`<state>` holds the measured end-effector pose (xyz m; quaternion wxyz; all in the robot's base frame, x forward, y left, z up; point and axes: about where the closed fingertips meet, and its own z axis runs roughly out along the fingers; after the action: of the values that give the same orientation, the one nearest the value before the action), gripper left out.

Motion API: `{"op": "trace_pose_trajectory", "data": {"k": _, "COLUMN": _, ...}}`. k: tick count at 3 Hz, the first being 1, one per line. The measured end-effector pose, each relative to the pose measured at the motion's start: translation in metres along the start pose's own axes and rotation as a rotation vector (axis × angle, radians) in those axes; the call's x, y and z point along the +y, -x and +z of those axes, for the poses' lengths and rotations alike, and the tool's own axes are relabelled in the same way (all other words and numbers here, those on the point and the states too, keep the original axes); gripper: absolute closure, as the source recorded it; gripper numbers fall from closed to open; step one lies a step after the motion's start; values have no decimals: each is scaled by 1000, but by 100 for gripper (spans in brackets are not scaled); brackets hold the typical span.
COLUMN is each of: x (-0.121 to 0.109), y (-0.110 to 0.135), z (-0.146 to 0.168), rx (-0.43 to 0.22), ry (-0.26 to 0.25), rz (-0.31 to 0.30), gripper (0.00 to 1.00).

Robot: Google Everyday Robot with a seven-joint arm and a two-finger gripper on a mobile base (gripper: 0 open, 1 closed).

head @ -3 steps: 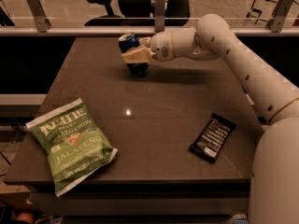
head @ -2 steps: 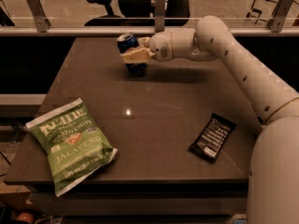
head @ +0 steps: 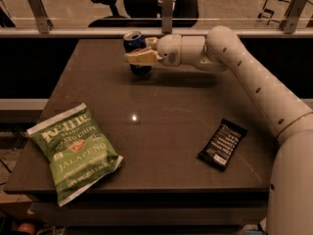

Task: Place pepsi can upright

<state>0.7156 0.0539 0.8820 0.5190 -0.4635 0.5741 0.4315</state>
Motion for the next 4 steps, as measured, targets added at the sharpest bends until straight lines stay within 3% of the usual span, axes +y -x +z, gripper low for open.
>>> {"op": "trace_pose_trajectory", "data": {"k": 1, "x": 0, "y": 1, "z": -5, "rx": -38, "ry": -19, "rz": -8, "gripper": 100}}
{"op": "trace_pose_trajectory", "data": {"k": 4, "x": -1, "y": -9, "z": -19, "rx": -12, "ry": -105, "rz": -15, "gripper": 100}}
